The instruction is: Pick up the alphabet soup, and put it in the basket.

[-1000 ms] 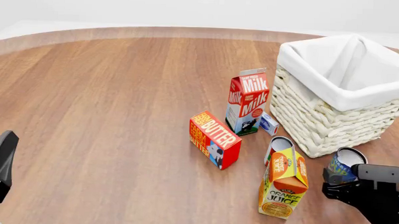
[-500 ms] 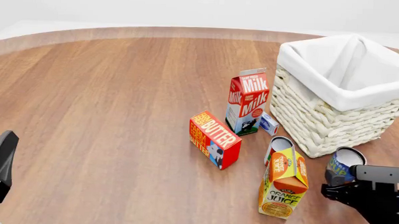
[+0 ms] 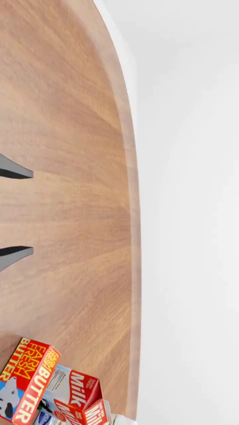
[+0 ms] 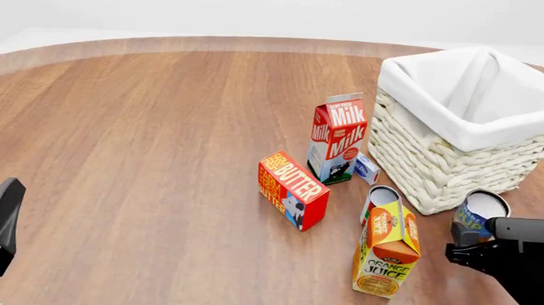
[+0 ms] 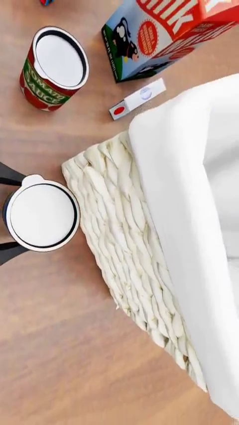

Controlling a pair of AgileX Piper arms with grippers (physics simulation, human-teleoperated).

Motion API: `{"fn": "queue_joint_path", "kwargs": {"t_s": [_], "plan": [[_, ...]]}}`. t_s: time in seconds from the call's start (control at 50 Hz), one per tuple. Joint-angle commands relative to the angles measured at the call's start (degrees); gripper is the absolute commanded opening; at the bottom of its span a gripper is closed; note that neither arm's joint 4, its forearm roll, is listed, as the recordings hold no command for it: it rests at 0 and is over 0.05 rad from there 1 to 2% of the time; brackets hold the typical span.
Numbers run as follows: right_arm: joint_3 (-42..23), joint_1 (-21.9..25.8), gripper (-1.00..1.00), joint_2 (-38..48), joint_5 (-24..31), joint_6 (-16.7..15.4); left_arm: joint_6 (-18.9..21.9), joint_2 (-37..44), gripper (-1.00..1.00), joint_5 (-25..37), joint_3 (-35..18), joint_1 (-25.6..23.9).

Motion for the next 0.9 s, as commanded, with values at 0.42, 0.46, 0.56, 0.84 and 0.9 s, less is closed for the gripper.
{"fn": "queue_joint_path", "kwargs": {"t_s": [0.42,0.46,0.56,0.84,0.9], "plan": [[0.0,0.52,-1.0,-17.52,14.38,-0.46,0.0,0.0,1.0,0.0,0.0,0.0],[0.0,0.58,-1.0,-18.82,15.44,-0.41,0.0,0.0,1.0,0.0,0.0,0.0],[0.0,0.62,-1.0,-22.18,18.35,-0.53,0.0,0.0,1.0,0.0,0.0,0.0],[0.0,0.01,-1.0,-30.9,24.71,-0.73,0.0,0.0,1.0,0.0,0.0,0.0],[0.0,0.05,-1.0,-31.74,25.16,-0.77,0.0,0.0,1.0,0.0,0.0,0.0]]}}
